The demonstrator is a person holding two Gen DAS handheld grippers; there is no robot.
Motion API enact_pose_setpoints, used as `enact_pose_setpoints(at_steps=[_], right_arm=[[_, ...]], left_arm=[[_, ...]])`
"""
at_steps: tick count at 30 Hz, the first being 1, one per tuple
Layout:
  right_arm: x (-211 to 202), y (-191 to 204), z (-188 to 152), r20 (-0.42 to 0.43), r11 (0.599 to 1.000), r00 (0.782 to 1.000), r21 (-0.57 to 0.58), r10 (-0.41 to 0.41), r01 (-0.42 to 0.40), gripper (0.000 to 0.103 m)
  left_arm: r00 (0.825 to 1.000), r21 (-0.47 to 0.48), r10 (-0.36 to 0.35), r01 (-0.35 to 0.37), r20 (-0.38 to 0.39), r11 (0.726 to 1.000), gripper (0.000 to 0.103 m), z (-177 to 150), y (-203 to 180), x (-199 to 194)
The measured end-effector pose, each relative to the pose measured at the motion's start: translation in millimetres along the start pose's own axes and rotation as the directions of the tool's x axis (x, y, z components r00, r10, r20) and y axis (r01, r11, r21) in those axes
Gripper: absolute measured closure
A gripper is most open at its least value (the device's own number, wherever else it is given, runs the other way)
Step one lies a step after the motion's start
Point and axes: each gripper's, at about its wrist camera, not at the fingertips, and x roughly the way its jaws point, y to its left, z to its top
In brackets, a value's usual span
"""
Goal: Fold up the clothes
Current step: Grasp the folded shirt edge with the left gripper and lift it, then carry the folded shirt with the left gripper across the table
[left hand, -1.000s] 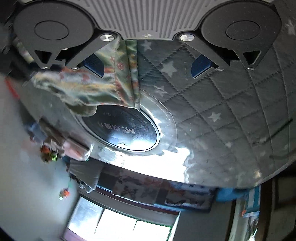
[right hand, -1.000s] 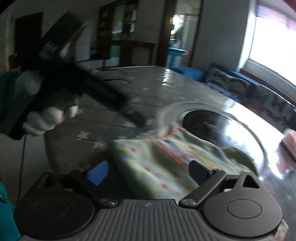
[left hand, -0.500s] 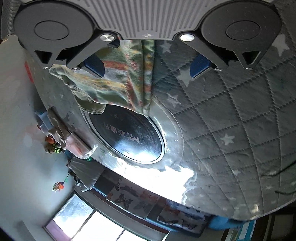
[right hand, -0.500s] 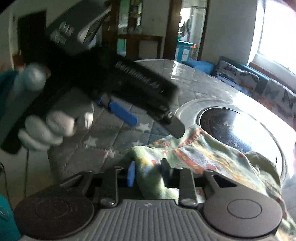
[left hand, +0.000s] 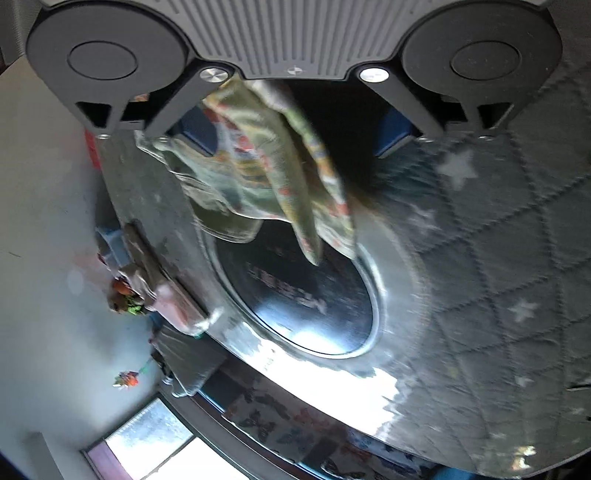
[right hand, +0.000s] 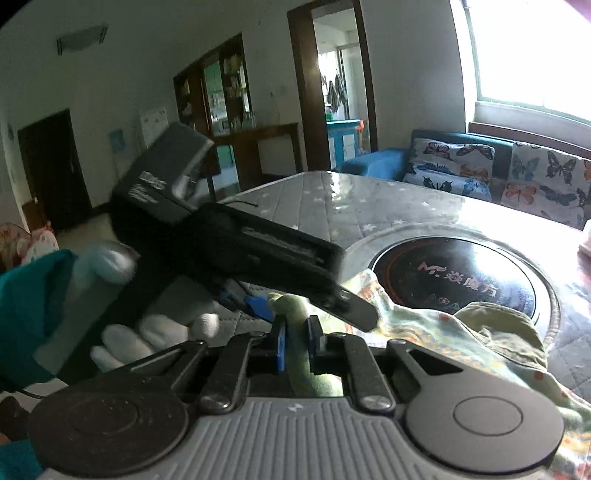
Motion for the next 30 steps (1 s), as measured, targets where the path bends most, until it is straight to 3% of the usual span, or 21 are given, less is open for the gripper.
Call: enact_pose_setpoints(at_steps=[4, 9, 11, 14, 16, 19, 22, 23, 27, 28, 29, 30], right_arm=[[-4, -2, -6, 0.002, 1.000, 1.000, 0.000, 0.014, -0.014, 0.092], [-18, -15, -12, 0.008, 1.000, 1.000, 0.017, 0.002, -0.002, 0.075], [-32, -30, -17, 0.015, 0.997, 0.998, 0.058, -0.058, 0.058, 0.059], [-52, -61, -28, 0.013, 0.974, 0.982, 0.137, -0.186, 0.182, 0.051], [-65, -86, -38, -0.006, 0.938, 0.956, 0.192, -0.294, 0.289, 0.048], [-79, -122, -54, -0.054, 0.863, 0.898, 0.256, -0.436, 0.435, 0.046], [-88, -150, -74, -0.093, 0.794, 0.853, 0.324, -0.514, 0.514, 0.043], [-86, -156, -78, -0.106, 0.782, 0.847, 0.340, -0.520, 0.522, 0.042], [-94, -158, -93, -0.107, 0.782, 0.871, 0.397, -0.480, 0.480, 0.043], [-92, -156, -93, -0.104, 0.789, 0.878, 0.399, -0.468, 0.468, 0.048], [-89, -153, -92, -0.099, 0.797, 0.885, 0.396, -0.456, 0.455, 0.063], [-85, -148, -89, -0.097, 0.803, 0.888, 0.393, -0.449, 0.449, 0.069]], left_arm=[[0.997, -0.021, -0.053, 0.052, -0.048, 0.998, 0.061, 0, -1, 13], [0.998, 0.004, -0.042, 0.042, -0.048, 0.999, 0.074, -1, 0, 14], [0.998, 0.009, -0.044, 0.044, -0.049, 0.999, 0.074, -2, 0, 14], [0.998, 0.040, -0.031, 0.033, -0.046, 0.999, 0.074, -3, -4, 14], [0.999, 0.064, -0.018, 0.021, -0.042, 0.998, 0.073, -4, -6, 14], [0.999, 0.100, 0.003, 0.000, -0.038, 0.995, 0.073, -5, -11, 15], [0.999, 0.118, 0.021, -0.017, -0.037, 0.993, 0.074, -5, -16, 17], [0.999, 0.123, 0.026, -0.022, -0.037, 0.992, 0.074, -5, -17, 17], [0.998, 0.140, 0.052, -0.046, -0.036, 0.989, 0.074, -5, -21, 17], [0.998, 0.145, 0.060, -0.054, -0.036, 0.988, 0.074, -5, -23, 18], [0.997, 0.152, 0.070, -0.064, -0.035, 0.986, 0.074, -5, -25, 19], [0.996, 0.160, 0.081, -0.074, -0.034, 0.984, 0.075, -5, -27, 19]])
